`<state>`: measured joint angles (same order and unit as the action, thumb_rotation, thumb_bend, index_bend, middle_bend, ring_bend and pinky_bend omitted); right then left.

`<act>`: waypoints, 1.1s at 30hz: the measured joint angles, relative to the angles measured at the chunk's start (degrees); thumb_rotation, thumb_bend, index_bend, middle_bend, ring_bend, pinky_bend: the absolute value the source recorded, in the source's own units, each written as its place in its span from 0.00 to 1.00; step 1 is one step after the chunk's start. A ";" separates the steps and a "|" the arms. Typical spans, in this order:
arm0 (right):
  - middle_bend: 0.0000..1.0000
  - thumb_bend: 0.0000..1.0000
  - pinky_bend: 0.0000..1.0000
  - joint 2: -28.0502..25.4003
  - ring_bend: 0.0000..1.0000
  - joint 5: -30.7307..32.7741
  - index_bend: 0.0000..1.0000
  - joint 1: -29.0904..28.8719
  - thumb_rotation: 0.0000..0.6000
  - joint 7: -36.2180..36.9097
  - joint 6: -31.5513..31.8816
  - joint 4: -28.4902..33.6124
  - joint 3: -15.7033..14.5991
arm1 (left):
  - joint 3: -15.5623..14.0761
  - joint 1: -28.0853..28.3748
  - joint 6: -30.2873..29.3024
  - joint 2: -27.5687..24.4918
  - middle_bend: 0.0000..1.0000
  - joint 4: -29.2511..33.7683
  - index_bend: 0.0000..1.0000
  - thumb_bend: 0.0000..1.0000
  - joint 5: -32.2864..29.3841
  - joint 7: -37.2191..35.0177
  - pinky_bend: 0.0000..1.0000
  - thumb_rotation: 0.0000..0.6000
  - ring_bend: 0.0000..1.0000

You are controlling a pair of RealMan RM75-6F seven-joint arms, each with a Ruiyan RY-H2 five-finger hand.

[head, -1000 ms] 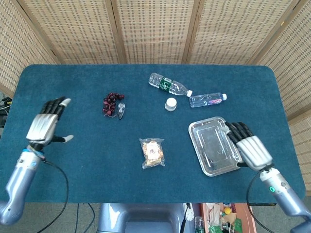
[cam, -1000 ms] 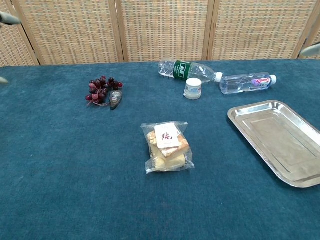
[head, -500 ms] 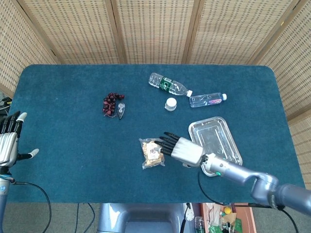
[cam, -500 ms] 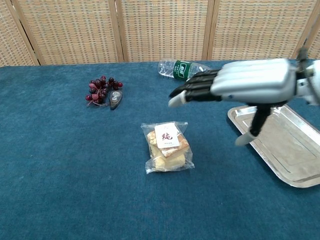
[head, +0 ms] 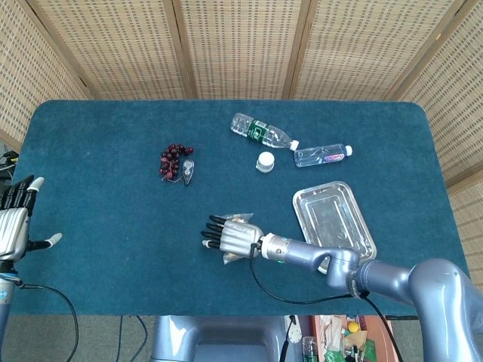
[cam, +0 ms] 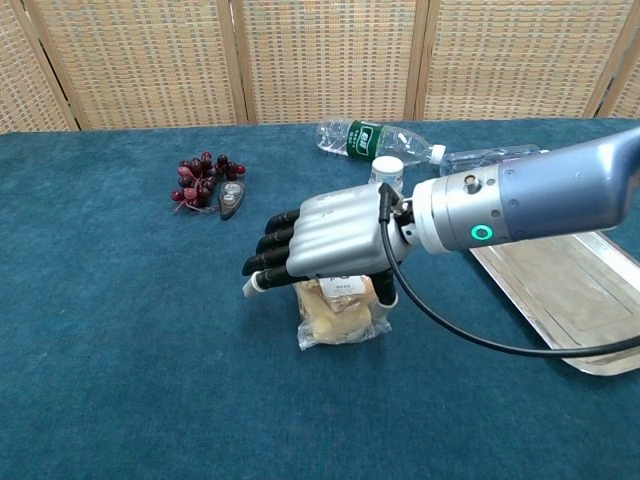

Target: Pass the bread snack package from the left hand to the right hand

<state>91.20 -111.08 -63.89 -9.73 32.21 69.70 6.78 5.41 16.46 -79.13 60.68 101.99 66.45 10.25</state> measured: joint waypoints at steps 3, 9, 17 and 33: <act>0.29 0.00 0.24 1.12 0.20 3.06 0.38 -0.22 1.00 -3.13 -1.18 -0.74 0.21 | 0.27 -0.16 0.83 -0.23 0.00 -0.37 0.00 0.00 0.00 -0.90 0.00 1.00 0.00; 0.59 0.15 0.55 1.80 0.48 3.98 0.60 -0.06 1.00 -2.98 2.63 -1.72 -0.69 | 0.74 -0.33 1.91 -0.57 0.00 -0.57 0.00 0.00 0.20 -1.71 0.00 1.00 0.00; 0.61 0.15 0.57 -2.40 0.49 2.83 0.61 0.58 1.00 -1.55 12.92 -1.15 -2.01 | 1.11 -0.46 2.82 -0.61 0.00 -0.38 0.00 0.00 0.29 -1.67 0.00 1.00 0.00; 0.61 0.15 0.48 -18.57 0.49 6.37 0.61 10.69 1.00 -8.09 15.28 -0.88 -10.47 | 1.31 -0.75 3.13 -0.07 0.00 0.00 0.00 0.00 1.49 -0.34 0.00 1.00 0.00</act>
<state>72.63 -104.71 -53.21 -17.82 47.49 68.82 -3.69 6.72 15.71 -76.00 60.61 101.99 67.94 9.90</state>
